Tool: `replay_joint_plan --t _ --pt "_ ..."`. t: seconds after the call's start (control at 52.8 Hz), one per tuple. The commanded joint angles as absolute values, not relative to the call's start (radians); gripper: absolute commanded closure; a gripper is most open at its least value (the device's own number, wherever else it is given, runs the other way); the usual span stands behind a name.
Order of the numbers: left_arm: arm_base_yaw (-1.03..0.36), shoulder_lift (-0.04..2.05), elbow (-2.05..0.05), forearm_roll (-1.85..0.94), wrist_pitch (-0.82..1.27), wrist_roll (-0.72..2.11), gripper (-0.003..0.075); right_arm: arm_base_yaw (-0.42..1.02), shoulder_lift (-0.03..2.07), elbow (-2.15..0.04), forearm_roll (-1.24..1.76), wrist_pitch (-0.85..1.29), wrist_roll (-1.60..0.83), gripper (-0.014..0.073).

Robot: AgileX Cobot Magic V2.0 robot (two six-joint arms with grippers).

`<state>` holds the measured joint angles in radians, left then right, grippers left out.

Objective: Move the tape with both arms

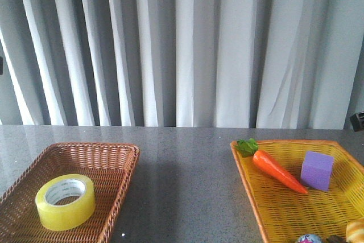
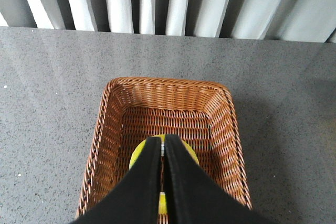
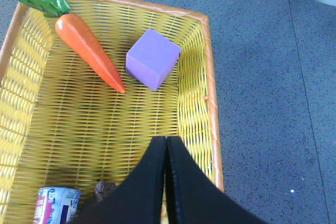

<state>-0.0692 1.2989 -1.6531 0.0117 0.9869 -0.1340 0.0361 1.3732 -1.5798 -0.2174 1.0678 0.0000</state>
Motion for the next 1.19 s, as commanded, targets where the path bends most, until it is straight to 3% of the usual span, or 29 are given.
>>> replay_joint_plan --t 0.0,0.341,0.606,0.814,1.173 --pt "-0.069 1.146 -1.526 0.014 0.767 -0.139 0.0727 0.031 1.340 -1.605 -0.240 1.015 0.000 0.0603" --pt "-0.070 0.556 -0.706 0.016 0.103 -0.137 0.0727 0.031 1.340 -1.605 -0.240 1.015 0.000 0.0603" --pt "-0.069 0.196 -0.193 0.046 0.029 -0.137 0.0727 0.031 1.340 -1.605 -0.240 1.015 0.000 0.0603" --pt "-0.069 0.014 0.007 0.104 -0.106 -0.137 0.0727 0.031 1.340 -1.605 -0.240 1.015 0.000 0.0603" --pt "-0.019 -0.029 0.004 0.120 -0.009 -0.084 0.0727 0.031 1.340 -1.605 -0.241 1.015 0.000 0.0603"
